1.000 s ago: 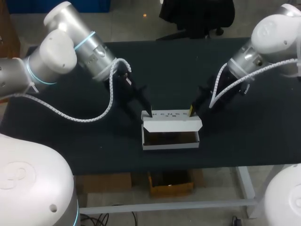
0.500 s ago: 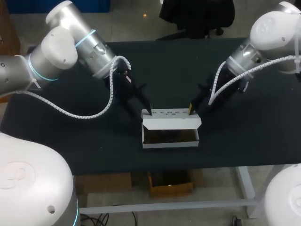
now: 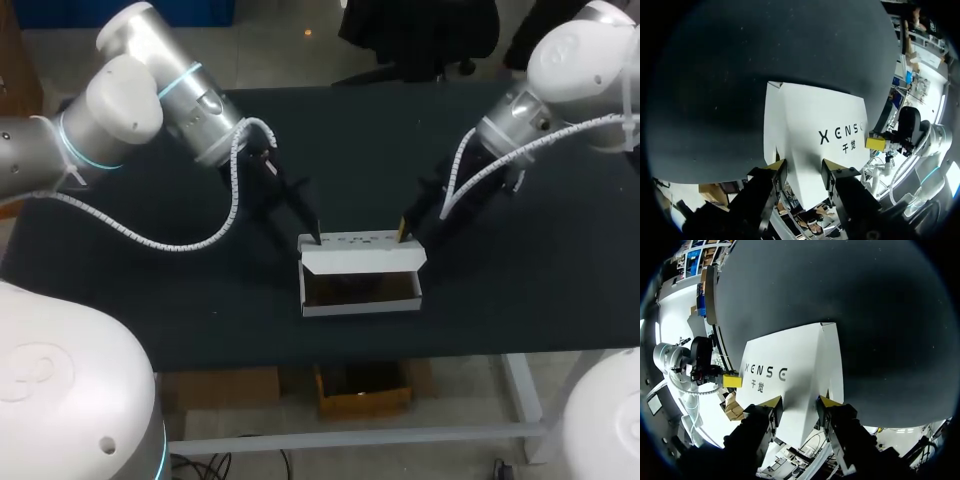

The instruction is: Assemble the packaging by folding the flat box into shape, placing the metal phone stand inside, and closing the box properly

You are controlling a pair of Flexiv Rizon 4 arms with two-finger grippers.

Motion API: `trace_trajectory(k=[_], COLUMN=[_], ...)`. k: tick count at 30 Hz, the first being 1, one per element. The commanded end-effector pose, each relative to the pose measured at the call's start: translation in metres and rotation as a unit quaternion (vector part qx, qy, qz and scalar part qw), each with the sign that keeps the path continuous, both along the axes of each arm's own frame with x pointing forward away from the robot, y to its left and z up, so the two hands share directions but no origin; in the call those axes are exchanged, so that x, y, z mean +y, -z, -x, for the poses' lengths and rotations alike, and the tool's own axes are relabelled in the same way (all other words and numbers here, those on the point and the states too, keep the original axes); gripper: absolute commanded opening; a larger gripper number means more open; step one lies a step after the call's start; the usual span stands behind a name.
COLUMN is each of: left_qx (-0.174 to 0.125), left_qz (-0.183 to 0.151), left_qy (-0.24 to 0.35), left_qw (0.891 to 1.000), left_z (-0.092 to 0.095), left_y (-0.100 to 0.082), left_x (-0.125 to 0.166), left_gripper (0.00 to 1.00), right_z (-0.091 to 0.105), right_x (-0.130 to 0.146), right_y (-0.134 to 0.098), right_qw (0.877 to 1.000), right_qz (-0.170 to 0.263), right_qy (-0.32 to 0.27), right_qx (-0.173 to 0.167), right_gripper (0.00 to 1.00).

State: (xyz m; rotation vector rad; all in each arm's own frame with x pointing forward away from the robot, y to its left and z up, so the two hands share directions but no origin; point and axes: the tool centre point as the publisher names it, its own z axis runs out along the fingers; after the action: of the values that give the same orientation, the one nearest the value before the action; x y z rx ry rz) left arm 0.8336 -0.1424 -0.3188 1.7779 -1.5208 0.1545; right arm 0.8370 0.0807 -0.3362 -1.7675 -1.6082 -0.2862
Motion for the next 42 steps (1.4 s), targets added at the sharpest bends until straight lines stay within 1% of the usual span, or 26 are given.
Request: trace_trajectory(k=[1,13,21,27,42], left_qx=[0.008,0.027,0.043,0.049,0.066], left_qz=[0.002,0.004,0.011,0.01,0.01], left_qy=[0.004,0.01,0.015,0.015,0.011], left_qw=[1.0,1.0,0.999,0.999,0.998], left_z=[-0.002,-0.003,-0.006,-0.009,-0.008], left_y=[-0.001,-0.004,-0.005,-0.006,-0.008], left_x=[-0.005,-0.006,-0.008,-0.009,-0.009], left_gripper=[0.45,0.45,0.45,0.46,0.46], right_z=[-0.001,0.003,0.001,-0.002,-0.007], right_x=[0.005,0.004,0.002,0.001,0.001], right_y=[-0.001,-0.005,-0.003,-0.004,-0.008], right_qw=[1.0,1.0,1.0,1.0,1.0], right_qz=[-0.001,0.001,-0.002,-0.004,-0.004], right_qy=[-0.002,0.004,0.006,0.007,0.01], right_qx=[0.003,0.008,0.016,0.02,0.029], right_gripper=[0.43,0.44,0.44,0.44,0.44])
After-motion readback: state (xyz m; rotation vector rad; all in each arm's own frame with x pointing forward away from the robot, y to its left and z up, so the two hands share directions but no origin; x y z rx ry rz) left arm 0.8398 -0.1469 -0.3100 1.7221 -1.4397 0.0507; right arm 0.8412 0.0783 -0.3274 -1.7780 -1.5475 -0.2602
